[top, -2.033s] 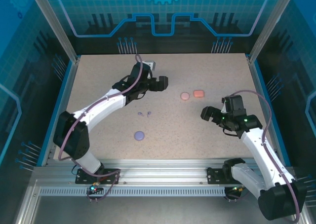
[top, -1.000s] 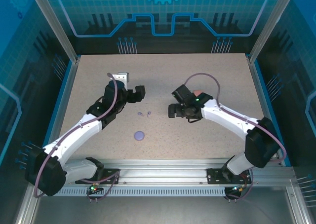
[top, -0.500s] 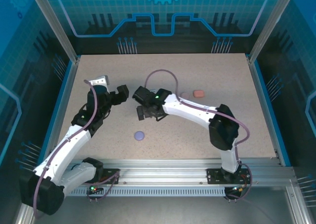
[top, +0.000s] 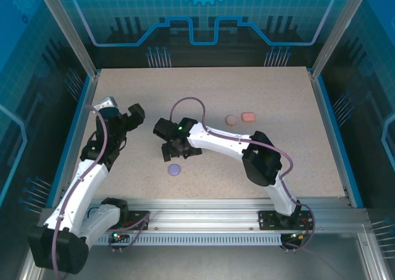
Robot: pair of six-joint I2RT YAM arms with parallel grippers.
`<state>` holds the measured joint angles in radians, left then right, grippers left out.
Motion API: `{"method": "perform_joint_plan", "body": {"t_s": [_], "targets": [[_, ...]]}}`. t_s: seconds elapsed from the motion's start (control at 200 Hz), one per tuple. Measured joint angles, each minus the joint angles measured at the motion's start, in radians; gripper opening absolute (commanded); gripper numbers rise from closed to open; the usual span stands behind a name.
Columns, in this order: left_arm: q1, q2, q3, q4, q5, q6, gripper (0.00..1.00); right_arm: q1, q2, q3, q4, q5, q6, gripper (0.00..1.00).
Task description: Insert the wireless bluetooth earbuds into the charging case
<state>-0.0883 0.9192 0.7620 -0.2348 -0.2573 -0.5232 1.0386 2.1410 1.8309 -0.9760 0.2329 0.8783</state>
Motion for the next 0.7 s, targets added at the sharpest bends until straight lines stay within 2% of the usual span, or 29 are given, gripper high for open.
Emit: {"method": "perform_joint_plan", "body": {"t_s": [0.37,0.7], "targets": [[0.027,-0.006,-0.047,-0.001,0.019,-0.055,0.99,0.063,0.09,0.018,0.006,-0.037,0.186,0.88],[0.028,-0.02,-0.073,0.007,0.026,-0.08,0.99,0.08,0.184,0.123,-0.034,-0.021,0.345,0.84]]}}
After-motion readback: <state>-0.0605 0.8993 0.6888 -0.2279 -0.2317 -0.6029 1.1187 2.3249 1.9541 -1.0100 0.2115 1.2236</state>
